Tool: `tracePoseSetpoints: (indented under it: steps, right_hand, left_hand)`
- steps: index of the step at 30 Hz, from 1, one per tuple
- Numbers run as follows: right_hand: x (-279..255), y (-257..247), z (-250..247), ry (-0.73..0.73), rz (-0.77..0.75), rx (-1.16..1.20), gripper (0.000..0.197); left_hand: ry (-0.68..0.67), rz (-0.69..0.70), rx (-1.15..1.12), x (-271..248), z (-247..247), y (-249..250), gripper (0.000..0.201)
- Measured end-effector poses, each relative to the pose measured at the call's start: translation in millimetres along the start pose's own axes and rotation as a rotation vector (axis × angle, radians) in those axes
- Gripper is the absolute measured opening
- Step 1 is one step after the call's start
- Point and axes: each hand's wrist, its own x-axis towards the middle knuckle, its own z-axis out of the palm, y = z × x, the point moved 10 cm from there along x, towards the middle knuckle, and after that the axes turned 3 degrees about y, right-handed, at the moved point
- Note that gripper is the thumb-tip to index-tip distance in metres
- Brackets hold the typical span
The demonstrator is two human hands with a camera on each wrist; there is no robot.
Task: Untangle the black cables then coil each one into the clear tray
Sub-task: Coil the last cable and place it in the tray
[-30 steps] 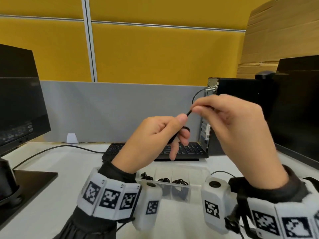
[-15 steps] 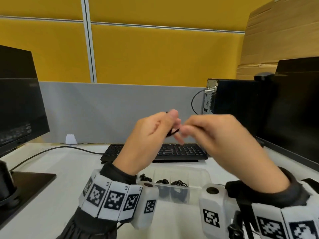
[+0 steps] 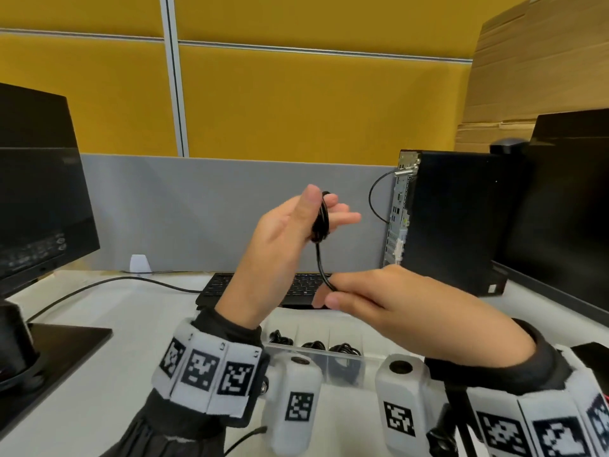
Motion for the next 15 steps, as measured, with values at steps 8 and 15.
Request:
tracePoseSetpoints:
  steps: [8, 15]
  right_hand:
    - [-16.6, 45.8, -66.5, 0.600, 0.077, 0.029, 0.026]
    - [-30.5, 124.5, -58.8, 0.473, 0.419, -0.118, 0.030]
  left_hand:
    - [-0.286, 0.013, 0.691, -10.0, 11.6, -16.8, 0.064]
    - [0.093, 0.056, 0.784, 4.8, -67.6, 5.4, 0.040]
